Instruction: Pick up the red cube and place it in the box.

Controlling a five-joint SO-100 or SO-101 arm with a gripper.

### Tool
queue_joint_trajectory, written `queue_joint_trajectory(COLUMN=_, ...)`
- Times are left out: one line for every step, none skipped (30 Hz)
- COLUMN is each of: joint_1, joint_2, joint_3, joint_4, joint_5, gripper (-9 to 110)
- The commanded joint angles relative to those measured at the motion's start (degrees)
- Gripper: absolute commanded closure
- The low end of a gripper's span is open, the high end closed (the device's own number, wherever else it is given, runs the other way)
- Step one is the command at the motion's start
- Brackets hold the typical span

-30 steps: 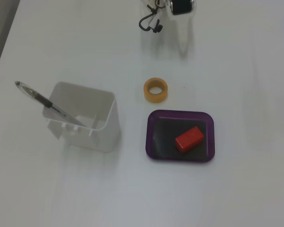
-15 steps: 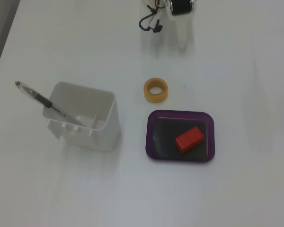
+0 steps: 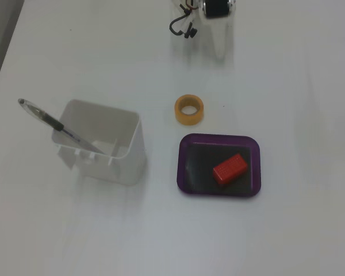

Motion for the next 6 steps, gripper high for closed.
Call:
queue_joint_trajectory(joint_1=0.26, joint_2=5.71, joint_3=0.44, joint_4=0.26, joint_5=0.88, gripper=102)
queue_joint_trajectory(joint_1=0.44, joint_2=5.71, joint_3=0.53, joint_4=0.26, joint_5=0.79, gripper=102)
queue_joint_trajectory(joint_1=1.23, joint_2=5.71, joint_3=0.53, joint_4=0.26, joint_5=0.79, gripper=102)
queue_joint_trajectory(joint_1=2.72, joint_2=5.71, joint_3=0.53, joint_4=0.26, joint_5=0.35, gripper=102)
queue_joint_trajectory(joint_1=4.13, joint_2=5.71, joint_3=0.53, joint_4=0.26, joint_5=0.44, gripper=102)
queue_joint_trajectory(joint_1=4.83, joint_2=5.71, joint_3=0.62, joint_4=-0.44, joint_5=0.44, gripper=102)
